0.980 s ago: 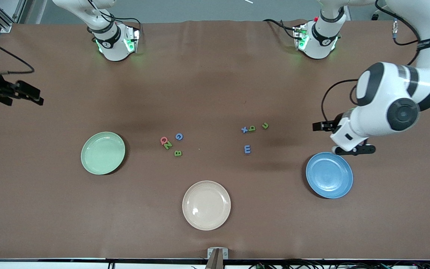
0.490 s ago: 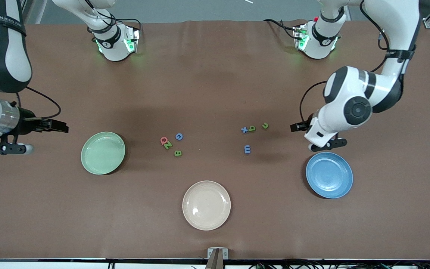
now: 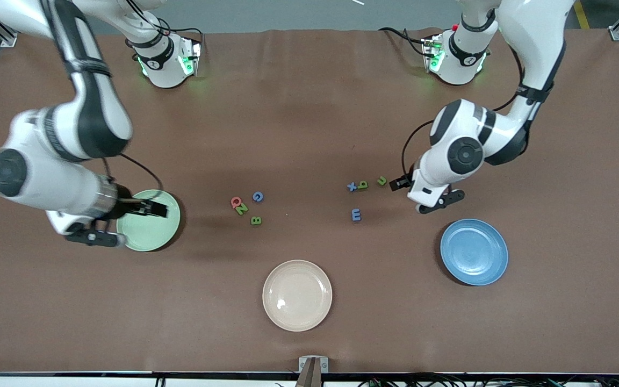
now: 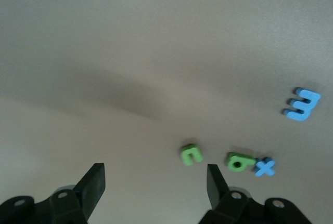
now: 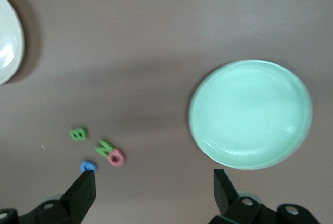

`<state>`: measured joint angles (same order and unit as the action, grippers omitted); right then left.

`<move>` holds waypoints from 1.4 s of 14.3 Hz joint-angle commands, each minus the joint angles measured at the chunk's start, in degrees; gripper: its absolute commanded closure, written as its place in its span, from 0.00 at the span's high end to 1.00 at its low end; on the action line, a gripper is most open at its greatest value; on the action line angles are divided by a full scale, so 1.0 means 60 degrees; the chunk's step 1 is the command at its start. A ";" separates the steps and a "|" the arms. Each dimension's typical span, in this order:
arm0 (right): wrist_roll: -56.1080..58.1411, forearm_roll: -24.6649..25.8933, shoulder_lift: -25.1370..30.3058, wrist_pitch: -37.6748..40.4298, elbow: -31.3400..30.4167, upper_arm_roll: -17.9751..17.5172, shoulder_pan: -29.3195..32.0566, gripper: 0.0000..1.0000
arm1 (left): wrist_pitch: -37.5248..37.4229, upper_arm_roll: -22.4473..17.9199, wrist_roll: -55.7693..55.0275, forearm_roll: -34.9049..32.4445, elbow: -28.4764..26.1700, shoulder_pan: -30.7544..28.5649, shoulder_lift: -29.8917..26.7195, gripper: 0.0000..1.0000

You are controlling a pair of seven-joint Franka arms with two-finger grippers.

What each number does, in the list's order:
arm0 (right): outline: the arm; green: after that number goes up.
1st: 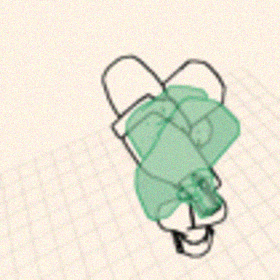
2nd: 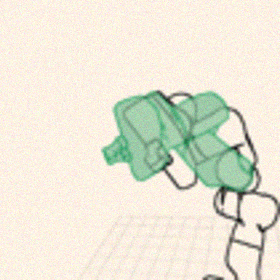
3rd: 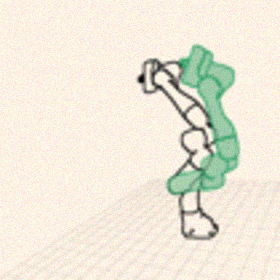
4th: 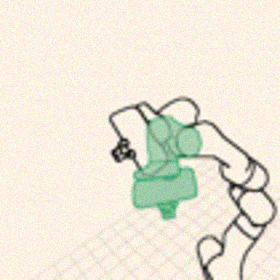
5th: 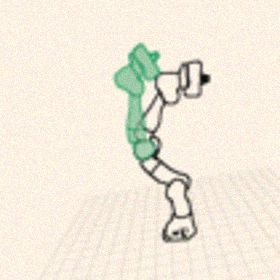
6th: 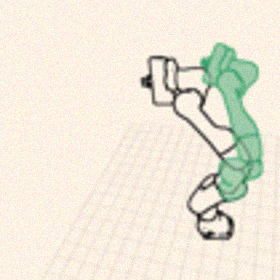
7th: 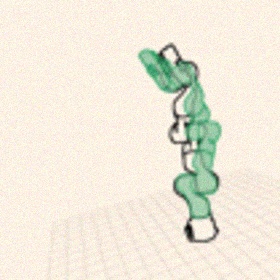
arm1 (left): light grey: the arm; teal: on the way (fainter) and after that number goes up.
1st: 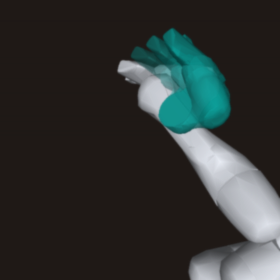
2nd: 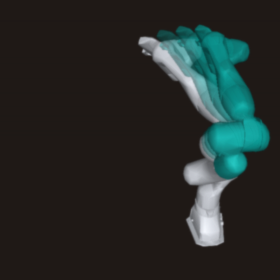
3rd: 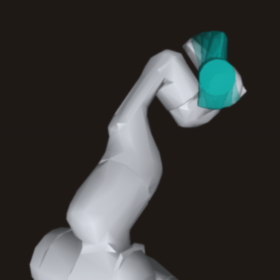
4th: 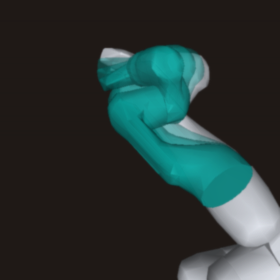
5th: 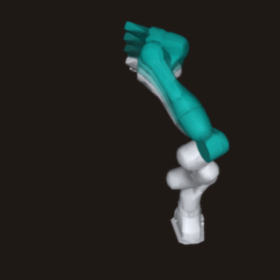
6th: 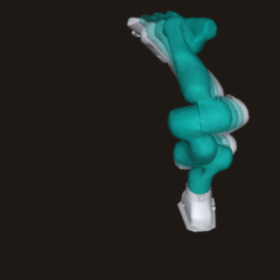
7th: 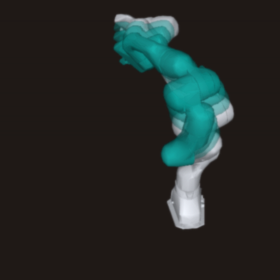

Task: Sort upper and lower case letters into plates
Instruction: 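Grasp the green n with the left gripper while the right gripper grasps B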

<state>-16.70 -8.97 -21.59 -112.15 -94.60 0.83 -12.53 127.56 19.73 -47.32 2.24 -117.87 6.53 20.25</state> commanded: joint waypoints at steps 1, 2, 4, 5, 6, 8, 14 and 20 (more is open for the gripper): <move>-0.0627 -0.0175 -0.0573 -0.0934 -0.0127 0.0081 -0.0750 1.00 | 0.1368 -0.0007 -0.1002 0.0139 -0.0817 0.0331 -0.0006 0.85; -0.0818 -0.0175 -0.0881 -0.1329 -0.0141 0.0081 -0.0970 1.00 | 0.1545 -0.0007 -0.1238 0.0124 -0.0862 0.0492 0.0125 0.84; -0.1388 -0.0175 -0.1321 -0.2033 -0.0142 0.0081 -0.1396 1.00 | 0.1882 -0.0007 -0.1867 0.0110 -0.0863 0.0697 0.0316 0.80; -0.1696 -0.0161 -0.1555 -0.2282 -0.0127 0.0096 -0.1615 1.00 | 0.2029 -0.0007 -0.2102 0.0110 -0.0863 0.0872 0.0418 0.78; -0.1771 -0.0160 -0.1732 -0.2589 -0.0141 0.0096 -0.1748 1.00 | 0.2176 -0.0021 -0.2278 0.0095 -0.0877 0.1005 0.0564 0.75; -0.1758 -0.0030 -0.2083 -0.2812 -0.0112 0.0111 -0.1982 1.00 | 0.2381 -0.0022 -0.2455 0.0066 -0.0892 0.1021 0.0726 0.70; -0.2691 0.1067 -0.2655 -0.3572 -0.0039 0.0169 -0.2583 0.97 | 0.2382 -0.0036 -0.2485 0.0051 -0.0950 0.0903 0.0829 0.62; -0.3807 0.1846 -0.3125 -0.4087 -0.0068 0.0184 -0.3096 0.93 | 0.2411 -0.0065 -0.2500 0.0051 -0.1009 0.0874 0.0976 0.57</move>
<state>-36.89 0.31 -39.89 -136.32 -95.46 1.29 -30.22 141.12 19.30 -61.59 2.24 -123.41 11.95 26.02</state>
